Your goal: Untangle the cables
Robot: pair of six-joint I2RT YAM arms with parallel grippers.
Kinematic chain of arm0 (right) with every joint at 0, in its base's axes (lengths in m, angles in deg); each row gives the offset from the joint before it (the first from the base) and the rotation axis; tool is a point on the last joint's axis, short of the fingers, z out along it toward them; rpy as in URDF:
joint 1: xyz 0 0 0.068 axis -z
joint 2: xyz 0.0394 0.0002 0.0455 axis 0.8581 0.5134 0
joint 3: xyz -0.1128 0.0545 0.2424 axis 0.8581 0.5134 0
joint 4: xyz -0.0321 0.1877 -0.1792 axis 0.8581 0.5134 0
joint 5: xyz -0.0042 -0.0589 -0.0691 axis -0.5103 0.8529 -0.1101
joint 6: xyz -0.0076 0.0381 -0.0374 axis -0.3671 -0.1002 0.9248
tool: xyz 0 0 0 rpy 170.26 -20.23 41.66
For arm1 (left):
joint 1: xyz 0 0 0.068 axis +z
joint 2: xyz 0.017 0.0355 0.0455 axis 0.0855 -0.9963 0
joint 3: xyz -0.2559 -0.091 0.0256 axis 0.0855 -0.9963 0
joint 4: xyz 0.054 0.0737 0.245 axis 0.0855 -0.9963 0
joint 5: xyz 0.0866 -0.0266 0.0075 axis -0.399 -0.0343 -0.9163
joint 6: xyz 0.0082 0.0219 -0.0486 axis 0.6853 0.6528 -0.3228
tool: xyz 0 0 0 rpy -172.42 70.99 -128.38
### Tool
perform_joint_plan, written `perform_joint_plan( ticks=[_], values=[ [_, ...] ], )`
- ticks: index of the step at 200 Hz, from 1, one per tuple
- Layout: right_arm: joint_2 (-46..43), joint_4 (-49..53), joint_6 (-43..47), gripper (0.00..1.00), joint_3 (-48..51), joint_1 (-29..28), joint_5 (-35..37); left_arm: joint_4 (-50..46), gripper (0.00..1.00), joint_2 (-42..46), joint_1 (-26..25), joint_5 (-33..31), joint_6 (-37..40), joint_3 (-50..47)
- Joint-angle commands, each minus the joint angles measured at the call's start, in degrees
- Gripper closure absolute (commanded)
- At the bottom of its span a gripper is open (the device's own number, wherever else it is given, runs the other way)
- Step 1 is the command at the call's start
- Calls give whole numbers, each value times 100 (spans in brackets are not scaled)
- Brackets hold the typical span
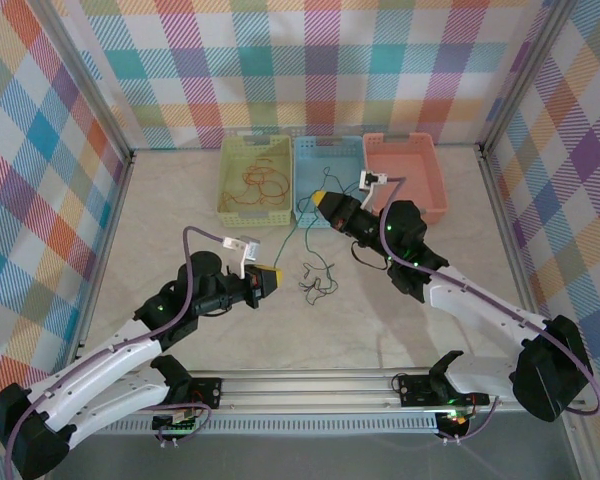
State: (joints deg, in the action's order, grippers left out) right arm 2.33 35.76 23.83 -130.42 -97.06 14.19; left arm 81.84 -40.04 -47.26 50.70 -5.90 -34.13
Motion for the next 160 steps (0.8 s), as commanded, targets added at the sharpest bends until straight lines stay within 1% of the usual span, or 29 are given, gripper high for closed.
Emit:
perform_joint_plan(
  ticks=[1,7,8,13,14,16,19,23,28,35,46,54,65,80,106,122,132,139,160],
  values=[
    [-159,-37,530,100,-521,184,626,-493,95,30,-44,-47,-87,89],
    [-149,101,769,100,-589,221,725,-523,79,66,-44,-114,-81,167],
    [-148,132,814,100,-600,229,732,-529,77,81,-40,-127,-77,182],
    [-137,262,1049,100,-670,276,817,-577,59,128,-37,-203,-73,247],
    [-133,314,1091,100,-684,282,840,-587,58,138,-41,-220,-73,262],
    [-130,403,1149,100,-713,298,877,-616,51,157,-33,-248,-68,290],
    [-125,514,1267,100,-750,324,964,-659,44,179,-35,-306,-57,333],
    [-129,626,1393,100,-783,362,1078,-736,36,218,-41,-386,-51,392],
    [-112,708,1547,100,-802,424,1177,-825,29,268,-39,-498,-40,451],
    [-100,762,1801,100,-811,509,1268,-950,24,349,-37,-626,-11,504],
    [-59,920,1977,100,-822,696,1394,-1079,20,486,-32,-789,42,521],
    [9,947,2011,100,-834,878,1355,-1112,17,632,-36,-920,26,480],
    [115,1031,2093,100,-889,1121,1362,-1083,15,796,-37,-936,-2,348],
    [351,1268,2285,100,-1045,1413,1659,-1092,15,953,-32,-957,-19,190],
    [981,1315,2638,100,-1429,1884,2080,-1119,15,1088,-31,-998,16,-8],
    [1515,1558,2418,100,-1807,2238,2207,-1123,15,1143,-36,-1004,41,-124],
    [1840,1546,2188,100,-1965,2481,2051,-1123,15,1182,-36,-995,34,-169],
    [2085,1572,2121,100,-2140,2604,1971,-1303,15,1202,-35,-977,42,-197],
    [2756,1700,2048,100,-2638,2876,1968,-1383,15,1273,-36,-966,114,-225]
  ],
)
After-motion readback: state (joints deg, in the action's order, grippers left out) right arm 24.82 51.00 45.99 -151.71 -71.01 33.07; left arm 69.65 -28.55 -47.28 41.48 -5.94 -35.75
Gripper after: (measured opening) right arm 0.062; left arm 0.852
